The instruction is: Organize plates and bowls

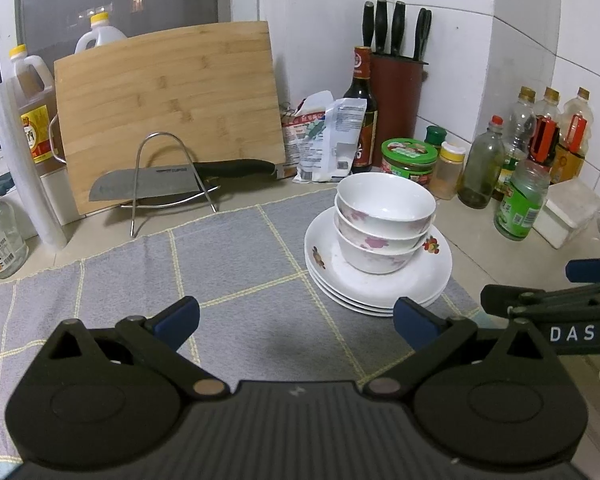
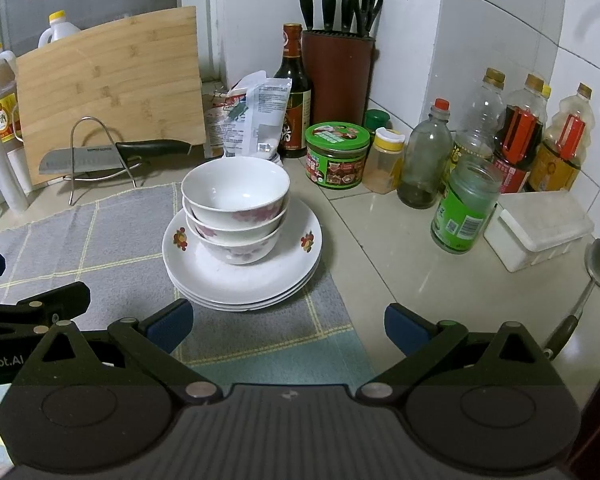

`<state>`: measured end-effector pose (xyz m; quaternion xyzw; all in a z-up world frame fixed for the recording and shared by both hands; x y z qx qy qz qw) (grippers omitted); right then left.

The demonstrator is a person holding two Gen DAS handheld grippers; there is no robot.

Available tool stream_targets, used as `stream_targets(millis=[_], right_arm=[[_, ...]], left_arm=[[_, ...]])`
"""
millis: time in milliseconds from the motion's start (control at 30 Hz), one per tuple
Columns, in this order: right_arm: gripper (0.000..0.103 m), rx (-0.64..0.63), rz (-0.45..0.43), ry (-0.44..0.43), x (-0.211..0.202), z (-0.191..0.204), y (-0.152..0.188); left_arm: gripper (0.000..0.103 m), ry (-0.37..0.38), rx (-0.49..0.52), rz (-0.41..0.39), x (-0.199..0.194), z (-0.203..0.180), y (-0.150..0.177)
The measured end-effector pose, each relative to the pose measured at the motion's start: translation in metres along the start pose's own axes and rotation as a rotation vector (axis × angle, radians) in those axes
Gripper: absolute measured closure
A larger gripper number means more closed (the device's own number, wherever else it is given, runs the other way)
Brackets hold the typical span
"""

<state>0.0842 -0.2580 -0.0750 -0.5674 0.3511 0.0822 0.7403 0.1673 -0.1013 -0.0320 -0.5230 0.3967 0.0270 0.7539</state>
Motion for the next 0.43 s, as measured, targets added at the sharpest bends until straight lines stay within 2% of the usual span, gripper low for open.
stream_targets(millis=[433], right_arm=[[0.0, -0.006, -0.003, 0.008, 0.0014, 0.0049, -0.0021]], left_arm=[[0.001, -0.001, -0.001, -0.001, 0.0001, 0.0027, -0.0001]])
Point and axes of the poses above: each gripper's, at about its wrist camera, not at the fingertips, and x roughly the way its jaws point, z to its left, y to its underside, the point moved 8 cm from there along x, roughly the way its jaws point, and after that the axes turned 9 degrees about x, right-handed, at the moved point
